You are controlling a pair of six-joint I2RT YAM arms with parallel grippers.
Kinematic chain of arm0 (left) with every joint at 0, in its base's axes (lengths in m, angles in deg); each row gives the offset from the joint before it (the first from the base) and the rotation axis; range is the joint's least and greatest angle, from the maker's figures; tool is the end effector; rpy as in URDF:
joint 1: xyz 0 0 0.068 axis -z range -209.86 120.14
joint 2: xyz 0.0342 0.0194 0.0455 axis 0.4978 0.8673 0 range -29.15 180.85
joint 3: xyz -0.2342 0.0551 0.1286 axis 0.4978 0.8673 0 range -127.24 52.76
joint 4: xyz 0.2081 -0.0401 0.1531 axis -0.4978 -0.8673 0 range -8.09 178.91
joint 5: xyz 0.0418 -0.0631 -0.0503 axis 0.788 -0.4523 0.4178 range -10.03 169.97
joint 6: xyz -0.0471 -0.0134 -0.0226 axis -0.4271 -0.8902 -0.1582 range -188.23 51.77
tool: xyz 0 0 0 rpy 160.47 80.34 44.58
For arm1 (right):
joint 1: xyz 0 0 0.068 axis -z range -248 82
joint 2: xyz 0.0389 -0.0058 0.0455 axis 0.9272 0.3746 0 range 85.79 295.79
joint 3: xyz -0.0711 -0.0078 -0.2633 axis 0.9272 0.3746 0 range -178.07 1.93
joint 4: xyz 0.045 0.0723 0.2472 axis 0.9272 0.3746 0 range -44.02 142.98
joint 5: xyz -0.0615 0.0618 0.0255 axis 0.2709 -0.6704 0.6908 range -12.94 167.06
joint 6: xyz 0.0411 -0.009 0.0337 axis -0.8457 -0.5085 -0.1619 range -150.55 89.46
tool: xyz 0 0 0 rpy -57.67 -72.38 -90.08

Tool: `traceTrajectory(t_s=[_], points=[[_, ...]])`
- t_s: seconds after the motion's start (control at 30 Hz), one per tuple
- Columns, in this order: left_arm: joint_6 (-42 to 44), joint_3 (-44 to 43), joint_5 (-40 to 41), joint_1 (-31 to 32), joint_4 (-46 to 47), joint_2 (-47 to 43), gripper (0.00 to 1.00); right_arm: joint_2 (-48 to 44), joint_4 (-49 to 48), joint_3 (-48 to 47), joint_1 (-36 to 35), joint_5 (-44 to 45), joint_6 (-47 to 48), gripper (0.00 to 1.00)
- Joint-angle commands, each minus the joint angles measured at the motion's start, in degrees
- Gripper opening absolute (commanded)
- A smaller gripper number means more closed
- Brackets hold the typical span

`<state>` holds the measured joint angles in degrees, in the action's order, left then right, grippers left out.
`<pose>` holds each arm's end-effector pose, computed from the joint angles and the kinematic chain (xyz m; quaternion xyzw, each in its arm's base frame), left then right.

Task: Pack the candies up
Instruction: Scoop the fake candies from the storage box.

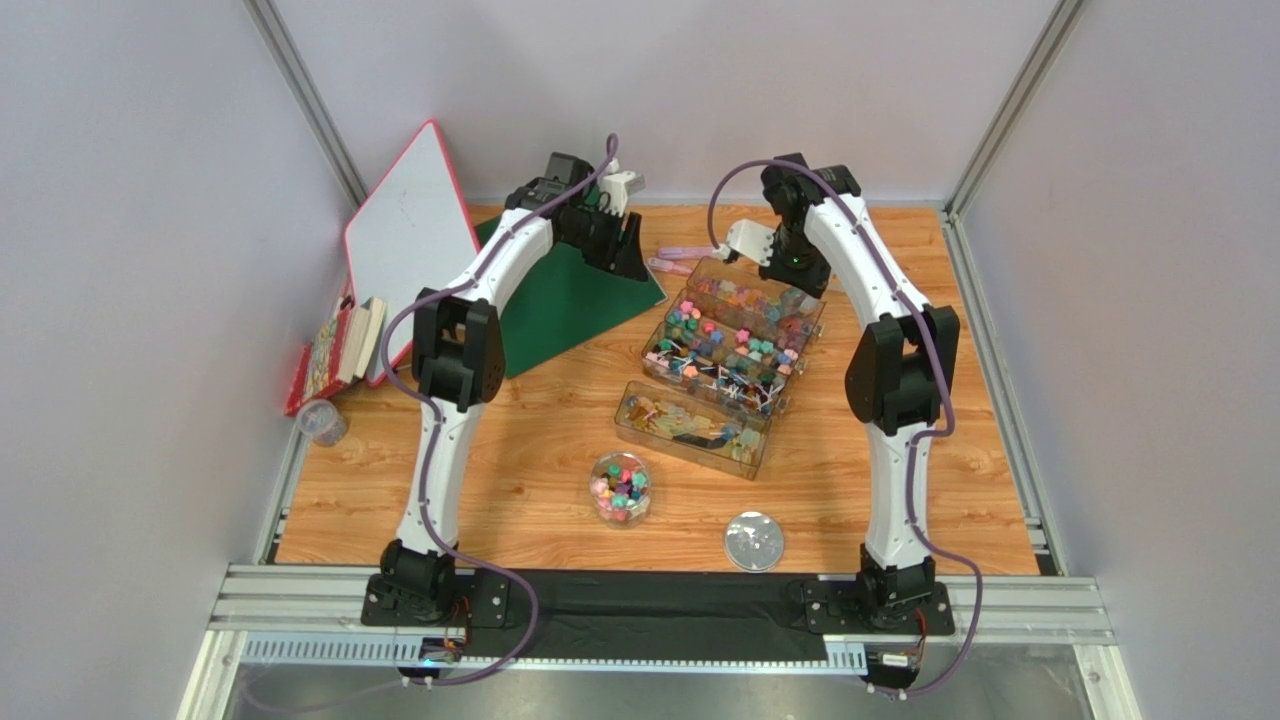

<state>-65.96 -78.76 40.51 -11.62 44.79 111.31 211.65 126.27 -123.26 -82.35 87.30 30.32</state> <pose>0.5019 -0.1892 0.2216 0.2641 0.8595 -0.3585 0.2508 0.4254 0.1023 0.2769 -0.6004 0.7909 -0.1127 0.0369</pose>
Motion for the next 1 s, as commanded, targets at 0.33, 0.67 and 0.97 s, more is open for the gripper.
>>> traceTrajectory(t_s=[0.33,0.67,0.97], points=[[-4.19,-0.31,-6.15,-2.07,3.86,-4.06,0.58,0.78,15.33,5.75,0.11,3.91,-4.96,0.00],[-3.93,1.88,-7.64,-2.42,4.04,-5.20,0.58,3.95,15.33,3.01,-2.87,4.09,-6.28,0.00],[-3.58,3.64,-8.26,-3.47,3.60,-6.17,0.59,8.25,15.33,-0.23,-4.28,4.61,-7.68,0.00]])
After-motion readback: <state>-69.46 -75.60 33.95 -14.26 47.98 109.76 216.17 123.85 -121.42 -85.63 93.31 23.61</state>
